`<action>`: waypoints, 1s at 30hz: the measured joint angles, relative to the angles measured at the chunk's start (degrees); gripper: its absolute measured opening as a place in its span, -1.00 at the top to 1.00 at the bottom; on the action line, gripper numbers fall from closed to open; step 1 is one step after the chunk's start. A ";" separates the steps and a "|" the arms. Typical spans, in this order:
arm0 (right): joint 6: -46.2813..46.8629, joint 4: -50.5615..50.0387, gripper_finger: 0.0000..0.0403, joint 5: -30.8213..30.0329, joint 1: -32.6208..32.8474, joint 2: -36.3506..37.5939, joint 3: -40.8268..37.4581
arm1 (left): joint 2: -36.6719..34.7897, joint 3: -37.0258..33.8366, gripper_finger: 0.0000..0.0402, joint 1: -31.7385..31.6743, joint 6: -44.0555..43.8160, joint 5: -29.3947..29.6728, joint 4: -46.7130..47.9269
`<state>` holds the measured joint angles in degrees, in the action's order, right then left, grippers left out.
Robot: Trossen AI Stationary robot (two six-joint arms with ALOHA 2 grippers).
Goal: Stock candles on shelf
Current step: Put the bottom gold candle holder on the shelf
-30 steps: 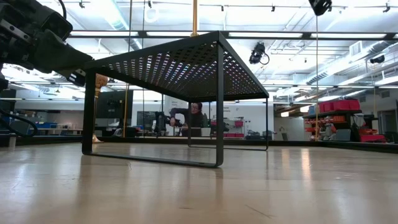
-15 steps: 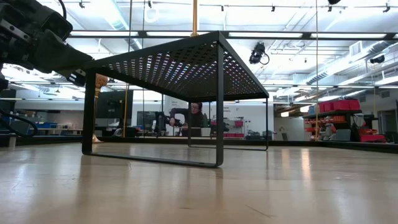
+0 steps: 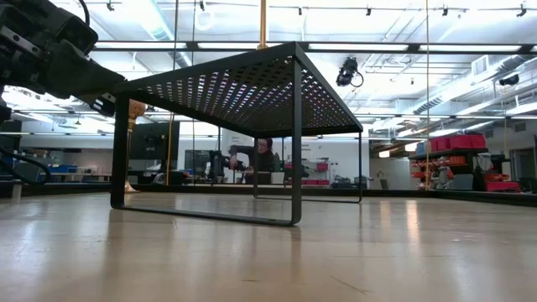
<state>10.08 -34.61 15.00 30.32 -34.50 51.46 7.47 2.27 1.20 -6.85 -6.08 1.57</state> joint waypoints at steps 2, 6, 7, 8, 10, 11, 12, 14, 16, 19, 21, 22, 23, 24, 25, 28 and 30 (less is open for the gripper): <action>0.01 -0.57 0.13 0.26 1.65 0.04 0.00 | 0.00 -0.01 0.93 0.00 0.00 0.00 -0.01; 0.01 -2.17 -0.02 1.10 4.66 0.00 0.00 | 0.00 0.01 0.93 -0.01 0.00 0.00 -0.01; 0.01 -2.68 -0.06 1.10 5.34 0.00 0.00 | 0.02 -0.01 0.93 0.01 0.00 0.00 0.02; 0.01 -3.08 -0.09 1.12 6.08 0.00 0.00 | 0.00 -0.01 0.93 0.00 0.00 0.00 -0.01; 0.01 -3.96 -0.15 1.12 7.63 0.00 0.00 | 0.00 -0.01 0.93 0.01 0.00 0.00 0.02; 0.00 -4.29 -0.18 1.12 8.38 0.00 0.00 | 0.02 0.00 0.93 0.01 0.00 0.00 0.01; -0.01 -4.37 -0.21 1.14 9.17 0.00 0.00 | 0.02 0.00 0.93 0.01 0.00 0.01 0.00; -0.01 -4.13 -0.26 2.13 10.78 0.02 -0.48 | 0.00 0.01 0.93 0.01 0.00 0.00 -0.01; 0.27 -4.20 -0.29 3.79 12.26 0.26 -1.64 | 0.02 -0.01 0.93 0.01 0.00 0.00 0.02; 2.94 -4.02 -0.33 4.56 14.54 0.63 -3.78 | 0.00 0.00 0.93 0.00 0.00 0.00 0.01; 3.22 -4.00 -0.35 4.58 15.95 0.63 -5.09 | 0.02 0.01 0.93 0.01 0.00 0.00 0.00; 3.14 -3.98 -0.35 4.50 16.65 0.63 -5.69 | 0.01 0.00 0.93 -0.01 0.00 0.00 0.00; 2.97 -3.91 -0.35 4.24 17.37 0.63 -6.27 | 0.00 -0.01 0.93 0.01 0.00 0.00 0.02; 2.94 -3.72 -0.35 3.96 18.07 0.63 -6.80 | 0.00 0.01 0.93 0.01 0.00 0.00 -0.01; 2.93 -3.48 -0.35 3.81 18.73 0.60 -7.24 | 0.00 0.01 0.93 0.00 0.00 0.00 0.00; 2.74 -2.32 -0.35 3.48 20.71 0.59 -7.69 | 0.00 -0.01 0.93 0.01 0.00 0.01 -0.01; 2.72 -1.18 -0.35 3.49 22.06 0.45 -7.69 | 0.01 0.00 0.93 0.01 0.00 0.01 0.00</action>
<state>12.80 -35.79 18.49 52.38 -34.06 43.77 7.48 2.27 1.21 -6.85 -6.07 1.57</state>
